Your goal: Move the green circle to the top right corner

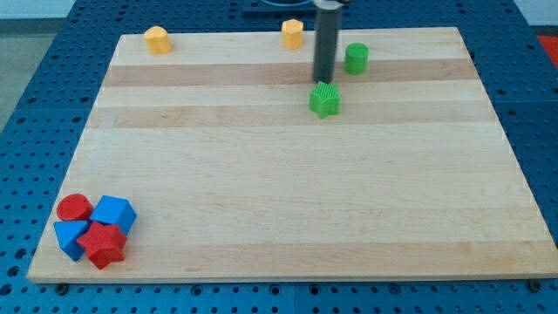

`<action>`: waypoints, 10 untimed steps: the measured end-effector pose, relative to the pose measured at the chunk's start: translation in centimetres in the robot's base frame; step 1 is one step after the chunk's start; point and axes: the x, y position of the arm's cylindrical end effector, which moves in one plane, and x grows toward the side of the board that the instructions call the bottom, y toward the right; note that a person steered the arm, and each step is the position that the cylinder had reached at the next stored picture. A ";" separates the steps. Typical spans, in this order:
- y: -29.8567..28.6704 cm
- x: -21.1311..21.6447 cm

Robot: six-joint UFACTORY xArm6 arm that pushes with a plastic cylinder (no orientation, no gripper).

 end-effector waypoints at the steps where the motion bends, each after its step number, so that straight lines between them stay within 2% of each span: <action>1: 1.7 -1.9; 2: 7.9 -3.4; 3: 11.5 -4.9; 5: 10.4 -4.1; 7: 12.1 -3.1; 8: 14.1 -6.4; 9: 14.7 -7.8; 10: 14.3 -7.4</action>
